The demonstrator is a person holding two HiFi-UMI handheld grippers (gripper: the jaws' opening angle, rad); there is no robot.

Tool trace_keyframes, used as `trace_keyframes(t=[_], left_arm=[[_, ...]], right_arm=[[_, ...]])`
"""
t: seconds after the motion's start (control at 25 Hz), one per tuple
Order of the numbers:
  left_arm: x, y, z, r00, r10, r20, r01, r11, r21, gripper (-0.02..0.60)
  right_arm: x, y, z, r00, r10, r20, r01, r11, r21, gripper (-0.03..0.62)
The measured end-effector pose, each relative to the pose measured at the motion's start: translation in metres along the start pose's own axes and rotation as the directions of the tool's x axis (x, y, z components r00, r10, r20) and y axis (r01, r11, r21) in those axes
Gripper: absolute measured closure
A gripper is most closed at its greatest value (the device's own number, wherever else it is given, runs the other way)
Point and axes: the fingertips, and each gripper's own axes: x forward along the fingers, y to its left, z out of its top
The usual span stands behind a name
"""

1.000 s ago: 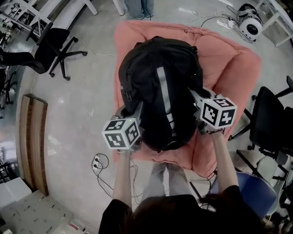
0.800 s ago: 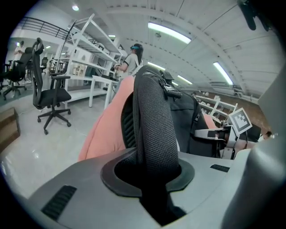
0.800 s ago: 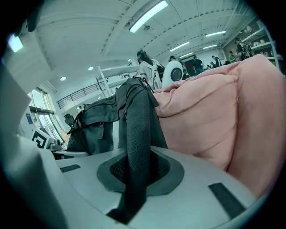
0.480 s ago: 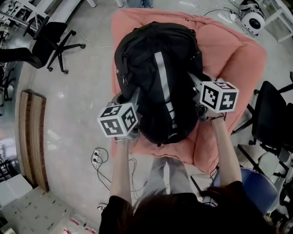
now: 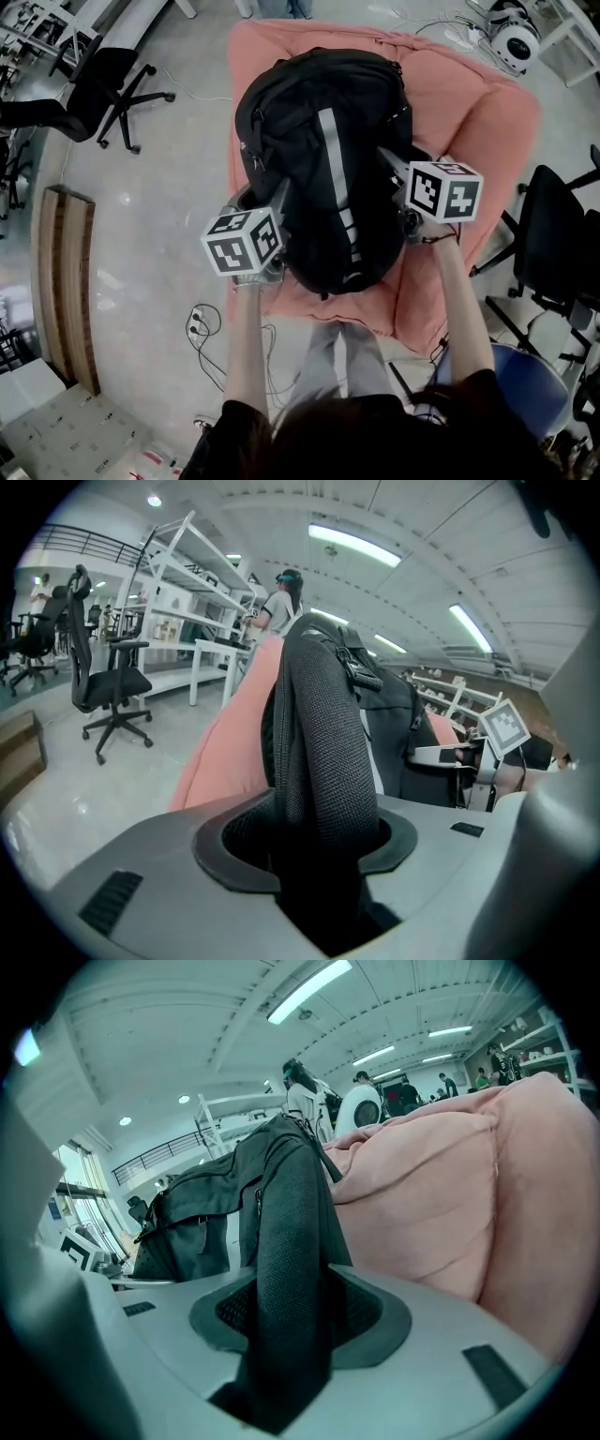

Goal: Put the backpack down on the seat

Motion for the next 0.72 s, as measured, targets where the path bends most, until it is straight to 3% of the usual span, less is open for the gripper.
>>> trace_keyframes(t=[0.08,0.24,0.32,0.64,0.72], left_arm=[[-0.002,-0.001,0.000,1.000,-0.015,-0.003,0.015,1.000,-0.012,0.394],[-0.006,-0.004,-0.003,1.000,-0.009,-0.013,0.008,0.999,-0.032,0.290],[-0.010,-0.007,-0.003,1.000,-0.002,-0.014,0.002,1.000,-0.024,0.272],[-0.045,-0.006,0.009,0.998,0.063,0.018,-0.063,0.998,0.008,0.275],[-0.057,-0.007,0.011,0.995,0.089,0.036,-0.090,0.996,0.018,0.321]], right_arm=[[0.000,-0.001,0.002,1.000,-0.008,-0.003,0.008,1.000,0.007,0.416],[-0.009,-0.005,0.007,1.000,-0.014,0.022,0.014,0.999,0.030,0.382],[-0.015,-0.006,0.009,0.999,-0.011,0.033,0.010,0.999,0.030,0.373],[-0.047,0.001,0.018,0.998,-0.014,0.053,0.011,0.998,0.054,0.370],[-0.057,0.002,0.018,0.998,-0.026,0.054,0.025,0.999,0.034,0.370]])
